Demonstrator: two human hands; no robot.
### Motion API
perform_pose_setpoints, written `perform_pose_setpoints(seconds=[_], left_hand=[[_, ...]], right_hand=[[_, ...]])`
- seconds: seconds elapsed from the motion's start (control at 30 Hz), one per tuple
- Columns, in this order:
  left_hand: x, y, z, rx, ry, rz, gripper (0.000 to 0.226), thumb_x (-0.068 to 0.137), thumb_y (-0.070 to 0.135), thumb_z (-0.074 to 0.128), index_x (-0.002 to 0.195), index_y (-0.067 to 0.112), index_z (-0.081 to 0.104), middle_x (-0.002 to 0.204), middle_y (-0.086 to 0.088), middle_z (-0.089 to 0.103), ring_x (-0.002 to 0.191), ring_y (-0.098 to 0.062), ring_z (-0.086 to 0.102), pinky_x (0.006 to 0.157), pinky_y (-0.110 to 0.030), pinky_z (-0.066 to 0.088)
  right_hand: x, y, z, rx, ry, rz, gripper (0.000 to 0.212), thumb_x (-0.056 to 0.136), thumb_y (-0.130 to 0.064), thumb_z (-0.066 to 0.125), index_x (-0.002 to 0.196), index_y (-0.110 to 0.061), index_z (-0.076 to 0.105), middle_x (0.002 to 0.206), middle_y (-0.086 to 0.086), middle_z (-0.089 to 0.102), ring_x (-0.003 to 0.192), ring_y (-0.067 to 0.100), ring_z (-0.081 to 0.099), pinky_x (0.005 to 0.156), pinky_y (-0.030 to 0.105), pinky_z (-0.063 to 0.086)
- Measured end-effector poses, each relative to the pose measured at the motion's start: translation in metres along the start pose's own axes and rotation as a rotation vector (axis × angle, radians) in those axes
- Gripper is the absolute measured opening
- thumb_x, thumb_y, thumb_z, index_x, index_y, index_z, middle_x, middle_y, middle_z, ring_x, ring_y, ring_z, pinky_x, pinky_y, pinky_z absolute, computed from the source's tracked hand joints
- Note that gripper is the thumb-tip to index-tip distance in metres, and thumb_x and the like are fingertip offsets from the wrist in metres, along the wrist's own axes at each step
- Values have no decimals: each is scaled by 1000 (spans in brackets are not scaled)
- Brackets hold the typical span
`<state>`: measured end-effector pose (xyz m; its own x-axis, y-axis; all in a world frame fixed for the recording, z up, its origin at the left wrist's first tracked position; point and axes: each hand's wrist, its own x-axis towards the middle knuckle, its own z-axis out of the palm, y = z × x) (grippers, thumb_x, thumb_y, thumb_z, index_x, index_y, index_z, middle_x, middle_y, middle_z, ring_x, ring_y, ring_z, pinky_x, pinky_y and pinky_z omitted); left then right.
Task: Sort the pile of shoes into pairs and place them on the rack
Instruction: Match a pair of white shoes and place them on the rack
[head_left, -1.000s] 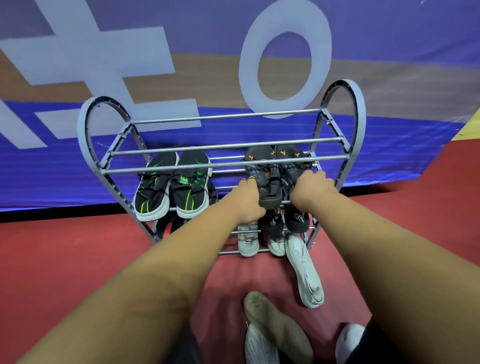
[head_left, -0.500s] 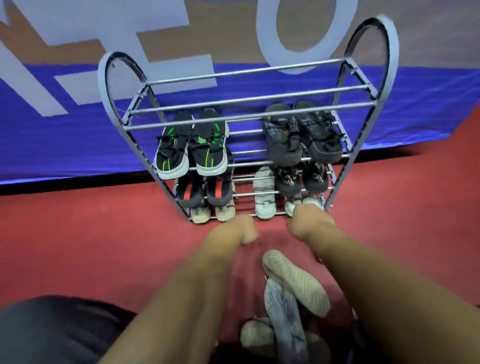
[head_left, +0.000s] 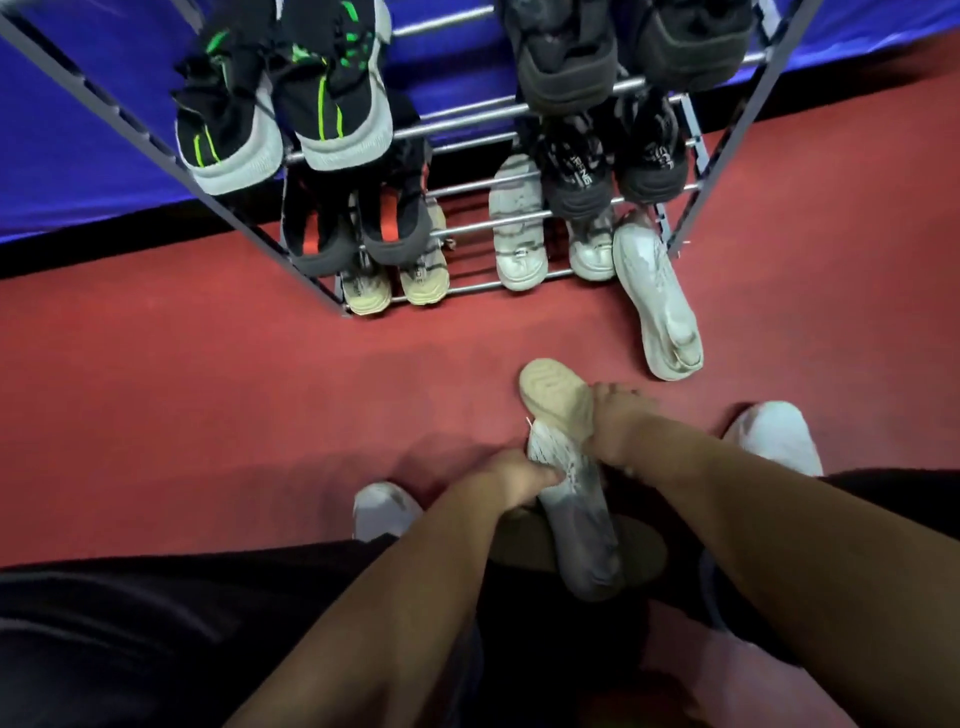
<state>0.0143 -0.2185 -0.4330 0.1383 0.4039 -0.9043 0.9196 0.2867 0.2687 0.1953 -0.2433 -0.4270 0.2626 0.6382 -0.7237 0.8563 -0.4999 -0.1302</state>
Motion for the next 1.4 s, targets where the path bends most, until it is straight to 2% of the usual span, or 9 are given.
perform_pose_setpoints(seconds=[0.2, 0.33, 0.47, 0.63, 0.83, 1.0, 1.13, 1.23, 1.4], left_hand=[[14, 6, 6, -108, 17, -88, 55, 69, 55, 84, 103, 14, 73, 83, -2, 72, 71, -20, 66, 64, -29, 51], [19, 22, -1, -280, 108, -70, 39, 75, 40, 76, 102, 11, 70, 77, -3, 65, 67, -20, 62, 60, -30, 52], [24, 39, -44, -229, 401, 50, 21, 85, 31, 75, 95, 14, 67, 82, -3, 67, 75, -25, 65, 70, -31, 51], [36, 19, -84, -514, 424, 31, 24, 88, 13, 66, 111, 7, 71, 100, -8, 77, 84, -28, 71, 79, -38, 60], [33, -10, -79, -313, 529, 50, 33, 98, 22, 60, 125, 5, 69, 116, -10, 73, 113, -30, 69, 92, -32, 49], [28, 12, -75, -789, 245, 287, 38, 94, 24, 76, 127, 26, 57, 105, 12, 71, 82, 2, 72, 73, -19, 55], [29, 17, -89, -969, 77, 286, 52, 90, 24, 82, 135, 28, 56, 124, -2, 76, 104, -20, 78, 88, -41, 64], [28, 9, -96, -1071, 103, 232, 32, 97, 16, 73, 125, 25, 59, 120, -8, 76, 100, -26, 79, 80, -39, 66], [36, -15, -99, -1436, 100, 86, 45, 92, -3, 63, 135, 3, 54, 136, -26, 63, 113, -38, 71, 75, -40, 66]], right_hand=[[6, 15, 13, -48, 30, 0, 83, 87, -48, 74, 150, -13, 34, 147, 9, 42, 134, 38, 47, 106, 47, 43], [17, 24, 12, 147, 130, 8, 53, 94, -29, 65, 143, -17, 47, 140, 12, 56, 124, 39, 59, 98, 44, 47], [22, 21, -6, 387, 213, 38, 35, 94, -25, 63, 121, -4, 59, 115, 22, 68, 109, 43, 65, 85, 39, 48], [14, 7, -20, 655, 192, 30, 21, 93, -25, 64, 113, -17, 66, 92, 1, 68, 88, 26, 64, 72, 31, 44], [9, 2, -26, 868, 93, 8, 19, 90, -23, 67, 104, -30, 79, 89, -7, 78, 80, 8, 69, 69, 22, 51], [6, -6, -34, 963, -10, -41, 28, 73, -8, 66, 97, -12, 81, 85, -1, 76, 83, 17, 67, 84, 31, 54], [8, -15, -41, 885, -81, -82, 27, 76, -9, 65, 95, -17, 83, 90, -3, 81, 83, 16, 72, 88, 33, 57], [13, -13, -47, 745, 79, -118, 23, 90, -29, 61, 78, -11, 71, 71, -3, 70, 69, 18, 61, 72, 34, 51], [31, 19, -53, 474, 654, 43, 36, 85, -24, 63, 118, -10, 63, 124, 14, 52, 102, 38, 59, 95, 46, 49]])
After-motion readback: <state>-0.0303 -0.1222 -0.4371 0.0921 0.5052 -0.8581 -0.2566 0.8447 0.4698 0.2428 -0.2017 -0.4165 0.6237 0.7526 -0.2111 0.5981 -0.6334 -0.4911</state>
